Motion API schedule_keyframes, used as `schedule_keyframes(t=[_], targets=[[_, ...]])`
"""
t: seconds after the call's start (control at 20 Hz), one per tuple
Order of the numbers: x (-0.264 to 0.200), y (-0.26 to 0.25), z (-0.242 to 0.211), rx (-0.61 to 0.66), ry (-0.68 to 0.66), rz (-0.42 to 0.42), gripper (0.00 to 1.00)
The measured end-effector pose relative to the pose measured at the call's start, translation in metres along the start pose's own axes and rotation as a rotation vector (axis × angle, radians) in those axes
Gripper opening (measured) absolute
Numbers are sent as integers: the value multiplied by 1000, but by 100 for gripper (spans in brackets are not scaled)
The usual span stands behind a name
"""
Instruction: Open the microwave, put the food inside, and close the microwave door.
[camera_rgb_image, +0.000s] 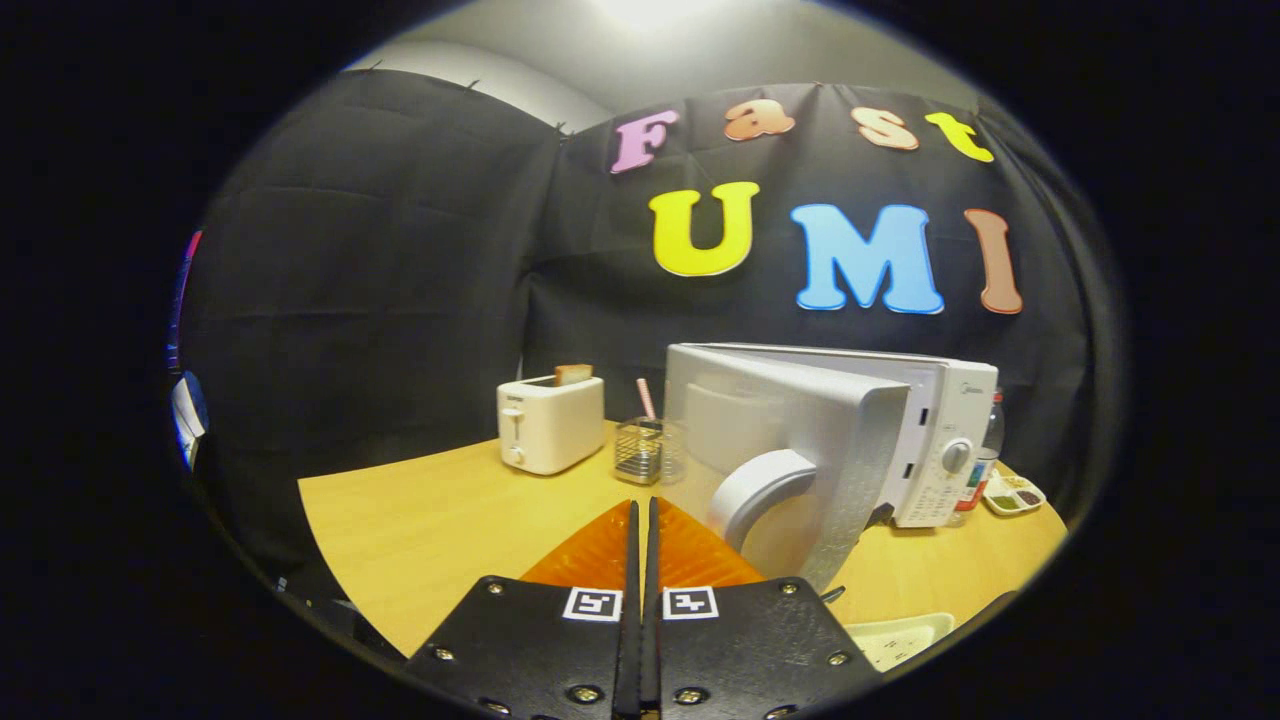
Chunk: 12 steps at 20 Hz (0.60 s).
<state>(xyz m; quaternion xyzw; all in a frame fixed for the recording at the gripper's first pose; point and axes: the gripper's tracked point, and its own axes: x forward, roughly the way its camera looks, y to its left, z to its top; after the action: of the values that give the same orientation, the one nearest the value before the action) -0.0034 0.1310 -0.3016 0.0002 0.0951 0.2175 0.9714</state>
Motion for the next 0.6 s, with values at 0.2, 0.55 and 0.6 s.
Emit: schedule_keyframes(t=[0.2, 0.55, 0.6], targets=[[19, -69, -5, 30, 14, -134, 1], [45, -148, -9, 35, 10, -292, 1], [49, -156, -8, 33, 8, -306, 1]])
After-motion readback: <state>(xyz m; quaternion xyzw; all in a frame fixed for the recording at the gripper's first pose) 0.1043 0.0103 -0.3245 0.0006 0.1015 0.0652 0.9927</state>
